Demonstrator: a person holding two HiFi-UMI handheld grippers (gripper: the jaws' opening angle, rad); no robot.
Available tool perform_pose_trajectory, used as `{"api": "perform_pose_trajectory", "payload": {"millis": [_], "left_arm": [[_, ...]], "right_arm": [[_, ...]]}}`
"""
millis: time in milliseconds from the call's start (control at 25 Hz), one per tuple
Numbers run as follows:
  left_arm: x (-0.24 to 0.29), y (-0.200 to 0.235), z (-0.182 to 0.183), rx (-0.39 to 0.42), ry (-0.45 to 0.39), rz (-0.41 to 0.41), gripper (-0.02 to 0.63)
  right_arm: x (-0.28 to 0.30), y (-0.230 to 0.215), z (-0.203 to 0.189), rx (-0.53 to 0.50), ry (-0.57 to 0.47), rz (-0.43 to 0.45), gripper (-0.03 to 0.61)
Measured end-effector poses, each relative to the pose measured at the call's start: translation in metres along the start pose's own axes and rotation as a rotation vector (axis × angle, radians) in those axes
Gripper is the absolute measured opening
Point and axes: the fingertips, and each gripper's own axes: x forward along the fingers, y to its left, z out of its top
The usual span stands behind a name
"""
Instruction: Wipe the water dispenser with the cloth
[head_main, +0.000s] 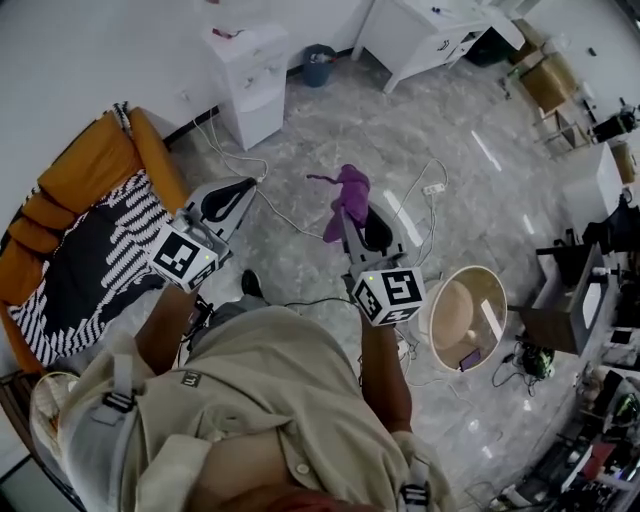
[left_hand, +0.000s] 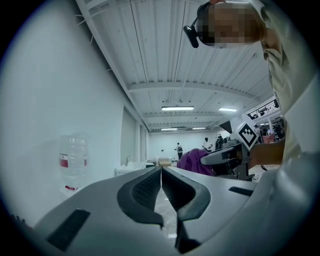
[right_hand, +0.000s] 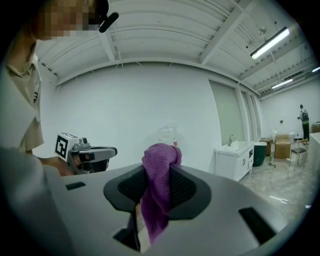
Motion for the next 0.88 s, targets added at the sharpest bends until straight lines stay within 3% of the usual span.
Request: {"api": "perform_pose_trajectory", "payload": {"millis": [320, 560, 880], "left_arm": [[0.022, 0.085, -0.012, -0.025, -0.015, -0.052, 0.021], [0.021, 0.15, -0.024, -0.023, -0.004, -0.002, 0.021], [0.034, 0.198, -0.048, -0.067, 0.055, 0.095, 0.021]], "right_arm": [[0.088, 0.002, 0.009, -0.011, 0.026, -0.047, 0.123], [0.153, 0.011, 0.02, -0.033, 0.046, -0.017, 0.123], [0.23, -0.013, 0.016, -0.014, 0.086, 0.075, 0.123]]}}
